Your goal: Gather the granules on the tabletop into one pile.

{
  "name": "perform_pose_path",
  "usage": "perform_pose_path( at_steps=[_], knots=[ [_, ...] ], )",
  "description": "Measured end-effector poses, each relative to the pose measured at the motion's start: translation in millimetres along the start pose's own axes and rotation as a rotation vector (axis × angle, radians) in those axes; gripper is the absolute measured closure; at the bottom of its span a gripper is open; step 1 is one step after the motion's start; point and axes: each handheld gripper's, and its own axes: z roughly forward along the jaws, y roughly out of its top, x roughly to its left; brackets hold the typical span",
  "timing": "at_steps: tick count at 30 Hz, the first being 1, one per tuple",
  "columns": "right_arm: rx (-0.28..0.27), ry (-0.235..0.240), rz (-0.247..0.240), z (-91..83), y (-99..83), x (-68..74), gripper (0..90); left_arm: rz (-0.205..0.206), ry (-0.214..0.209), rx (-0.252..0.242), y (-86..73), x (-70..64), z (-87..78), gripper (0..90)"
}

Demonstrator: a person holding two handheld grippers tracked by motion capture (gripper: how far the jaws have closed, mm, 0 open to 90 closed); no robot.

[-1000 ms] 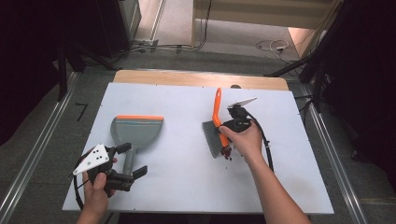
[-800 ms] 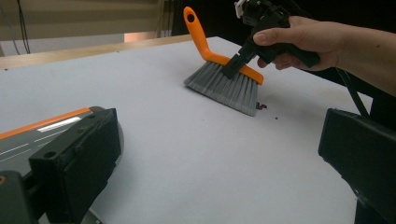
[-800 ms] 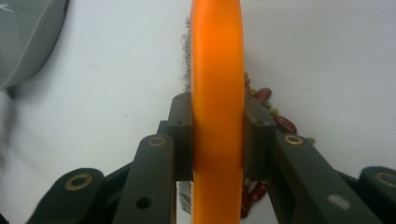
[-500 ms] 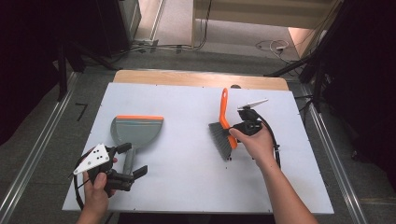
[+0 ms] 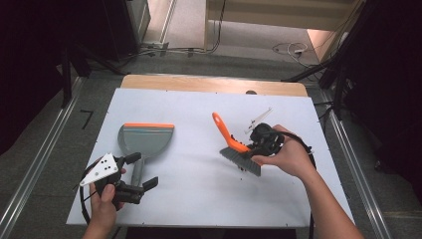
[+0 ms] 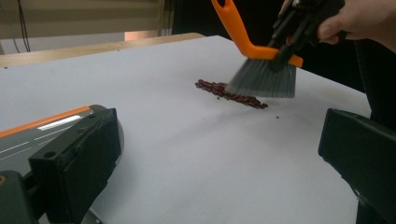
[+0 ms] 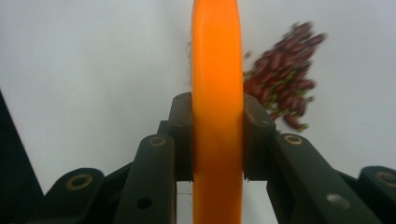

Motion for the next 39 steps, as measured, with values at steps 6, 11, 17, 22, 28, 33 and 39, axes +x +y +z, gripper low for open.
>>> perform_pose_path(
  at_steps=[6, 11, 17, 22, 28, 33, 39],
  knots=[
    [0.051, 0.085, -0.084, 9.8, -5.2, 11.9, 68.5, -0.004, 0.001, -0.003, -0.5, 0.7, 0.2, 0.3],
    [0.086, 0.113, -0.110, 16.1, -4.6, 19.0, 68.6, -0.005, 0.002, -0.004, -0.4, 0.7, 0.0, 0.2],
    [0.075, 0.093, -0.116, 22.7, -3.3, 4.7, 68.5, -0.005, 0.001, -0.005, -0.3, 0.4, -0.3, 0.3],
    [0.065, 0.084, -0.154, 24.0, 2.3, -6.1, 68.4, -0.003, 0.001, 0.000, -0.3, 0.2, -0.3, 0.3],
    [0.066, 0.066, -0.172, 25.8, 13.2, -19.0, 68.4, -0.002, -0.002, 0.000, -0.5, -0.9, 0.6, 0.3],
    [0.062, 0.070, -0.143, 27.6, 20.1, -29.6, 68.4, -0.001, -0.002, 0.001, -0.4, -0.7, -0.2, 0.2],
    [0.056, 0.065, -0.129, 28.6, 25.1, -40.8, 68.3, -0.002, -0.002, -0.001, -0.3, -0.3, -0.8, 0.3]
  ],
)
